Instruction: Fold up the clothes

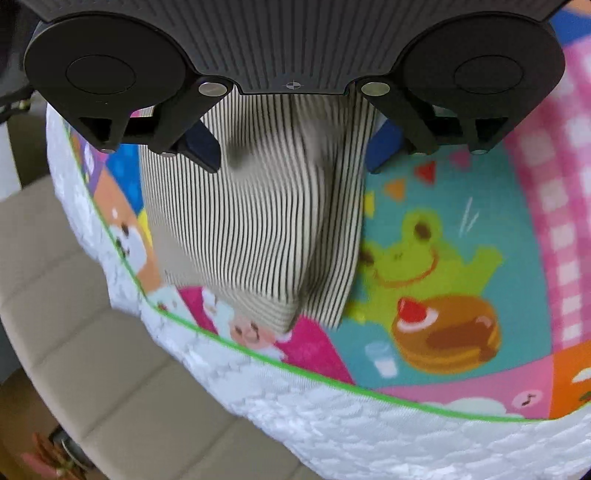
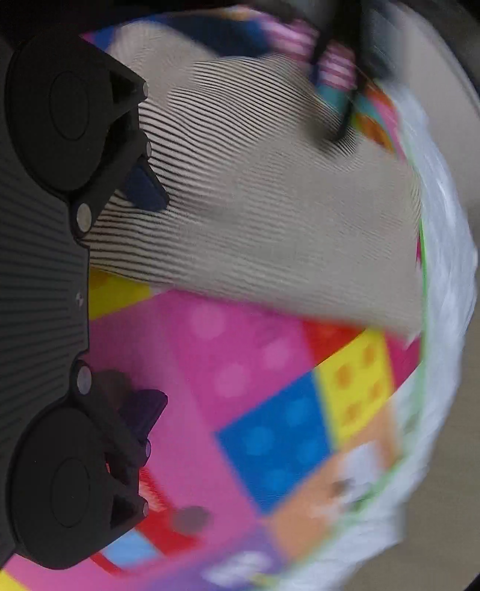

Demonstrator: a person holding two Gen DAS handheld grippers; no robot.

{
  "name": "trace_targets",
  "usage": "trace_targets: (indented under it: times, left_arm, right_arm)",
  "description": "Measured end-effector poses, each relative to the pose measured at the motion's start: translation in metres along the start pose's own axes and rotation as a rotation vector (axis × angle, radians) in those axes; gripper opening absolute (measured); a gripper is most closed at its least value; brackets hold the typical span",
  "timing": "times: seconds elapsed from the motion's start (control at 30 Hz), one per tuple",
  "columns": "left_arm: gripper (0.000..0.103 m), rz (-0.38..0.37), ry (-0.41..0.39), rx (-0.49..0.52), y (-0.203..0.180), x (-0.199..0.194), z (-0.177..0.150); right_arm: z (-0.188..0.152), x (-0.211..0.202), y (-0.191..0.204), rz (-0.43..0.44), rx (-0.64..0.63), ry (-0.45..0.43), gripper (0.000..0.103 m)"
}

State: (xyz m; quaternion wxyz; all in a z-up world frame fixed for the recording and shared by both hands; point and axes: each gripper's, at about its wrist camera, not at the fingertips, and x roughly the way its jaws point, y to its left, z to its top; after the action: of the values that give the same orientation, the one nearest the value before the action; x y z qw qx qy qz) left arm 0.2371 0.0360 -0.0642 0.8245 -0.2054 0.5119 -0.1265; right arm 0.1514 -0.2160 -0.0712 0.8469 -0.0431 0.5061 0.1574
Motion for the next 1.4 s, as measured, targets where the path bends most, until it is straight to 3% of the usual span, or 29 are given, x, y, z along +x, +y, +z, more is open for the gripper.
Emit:
trace_targets:
  times: [0.1,0.27,0.43,0.53,0.7,0.83,1.03,1.13,1.17,1.4]
  left_arm:
    - [0.094,0.016,0.04,0.048,-0.003,-0.018,-0.02]
    - [0.095,0.03,0.092,0.092,-0.008,-0.038,-0.056]
    - [0.095,0.096,0.125,0.127,-0.012,-0.04,-0.086]
    - [0.095,0.139,0.111,0.181,-0.018,-0.048,-0.094]
    - [0.096,0.172,0.072,0.168,-0.009,-0.065,-0.106]
    - [0.099,0.155,0.025,0.13,-0.001,-0.076,-0.108]
    - [0.1,0.172,0.024,0.123,-0.001,-0.07,-0.107]
    - [0.1,0.169,0.019,0.128,-0.002,-0.071,-0.108]
    - [0.1,0.165,0.017,0.129,-0.002,-0.072,-0.108]
    - [0.101,0.157,0.006,0.129,-0.001,-0.073,-0.109]
  right_arm:
    - [-0.005,0.002,-0.001,0.032,0.08,0.021,0.103]
    - [-0.015,0.0,0.007,-0.024,0.156,-0.013,0.103]
    - [-0.026,-0.011,0.013,-0.032,0.204,0.04,0.103]
    - [-0.036,-0.022,0.021,-0.013,0.183,0.064,0.103]
    - [-0.039,-0.04,0.031,-0.038,0.16,0.007,0.103]
    - [-0.042,-0.066,0.047,-0.09,0.081,-0.104,0.103]
    - [-0.055,-0.063,0.104,-0.165,-0.23,-0.108,0.103]
    - [-0.065,-0.034,0.121,-0.208,-0.348,-0.006,0.103]
    - [-0.067,-0.029,0.122,-0.213,-0.36,0.02,0.103]
    - [-0.057,-0.062,0.111,-0.136,-0.275,-0.043,0.103]
